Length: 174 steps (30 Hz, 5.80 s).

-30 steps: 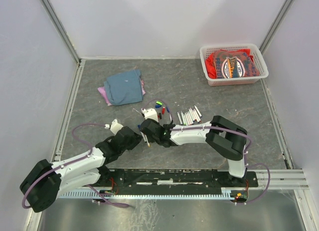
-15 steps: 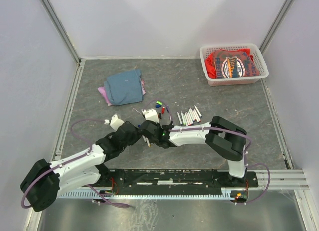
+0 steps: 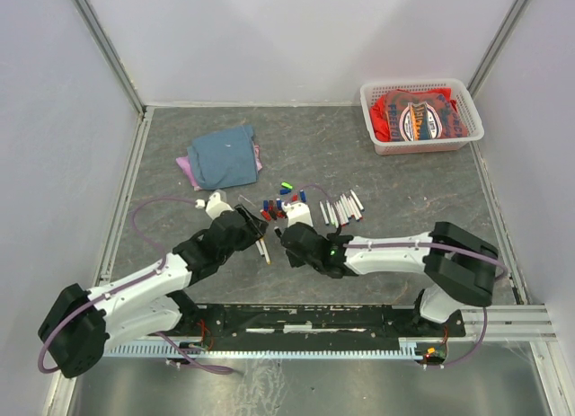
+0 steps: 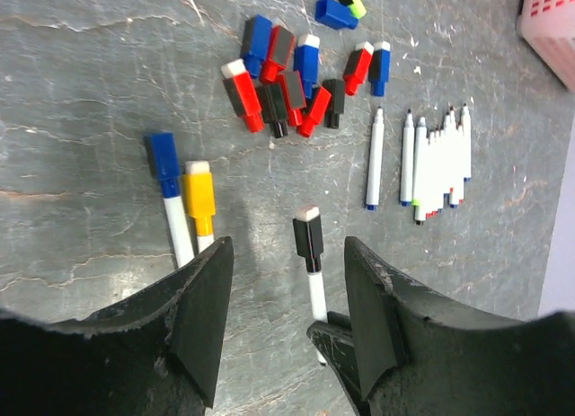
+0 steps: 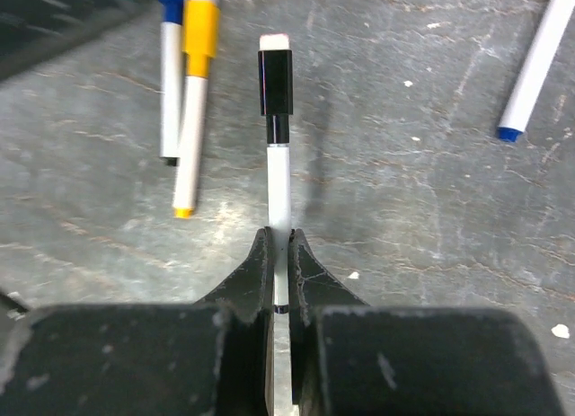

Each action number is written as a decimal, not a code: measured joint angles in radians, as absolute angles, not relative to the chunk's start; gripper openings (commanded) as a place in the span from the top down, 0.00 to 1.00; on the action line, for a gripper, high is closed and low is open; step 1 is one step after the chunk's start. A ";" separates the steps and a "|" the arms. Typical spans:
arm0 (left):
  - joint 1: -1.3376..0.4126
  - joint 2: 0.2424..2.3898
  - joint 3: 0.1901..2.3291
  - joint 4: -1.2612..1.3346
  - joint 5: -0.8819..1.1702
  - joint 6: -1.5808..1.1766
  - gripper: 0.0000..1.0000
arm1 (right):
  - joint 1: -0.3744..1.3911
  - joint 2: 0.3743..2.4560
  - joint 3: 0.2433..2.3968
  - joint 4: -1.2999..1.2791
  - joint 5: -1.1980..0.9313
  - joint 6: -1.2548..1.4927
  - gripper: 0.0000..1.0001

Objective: Open the pen caps
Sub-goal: Pick up the pen from the center of the board, then open the pen cap from the pen, then place the pen cap at the center of the board, then place the pen at the center of the board.

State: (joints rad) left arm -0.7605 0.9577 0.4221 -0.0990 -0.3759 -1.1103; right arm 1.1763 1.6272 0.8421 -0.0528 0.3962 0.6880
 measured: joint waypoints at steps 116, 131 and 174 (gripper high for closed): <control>-0.651 1.566 0.865 0.049 -0.159 -0.828 0.97 | 0.852 1.487 0.812 0.004 0.250 0.603 0.99; -0.649 1.711 0.999 -0.126 -0.238 -0.778 0.74 | 0.786 1.658 0.906 -0.109 0.297 0.549 0.91; -0.645 1.447 0.882 -0.131 -0.284 -0.773 0.54 | 0.791 1.576 0.976 -0.160 0.297 0.509 0.60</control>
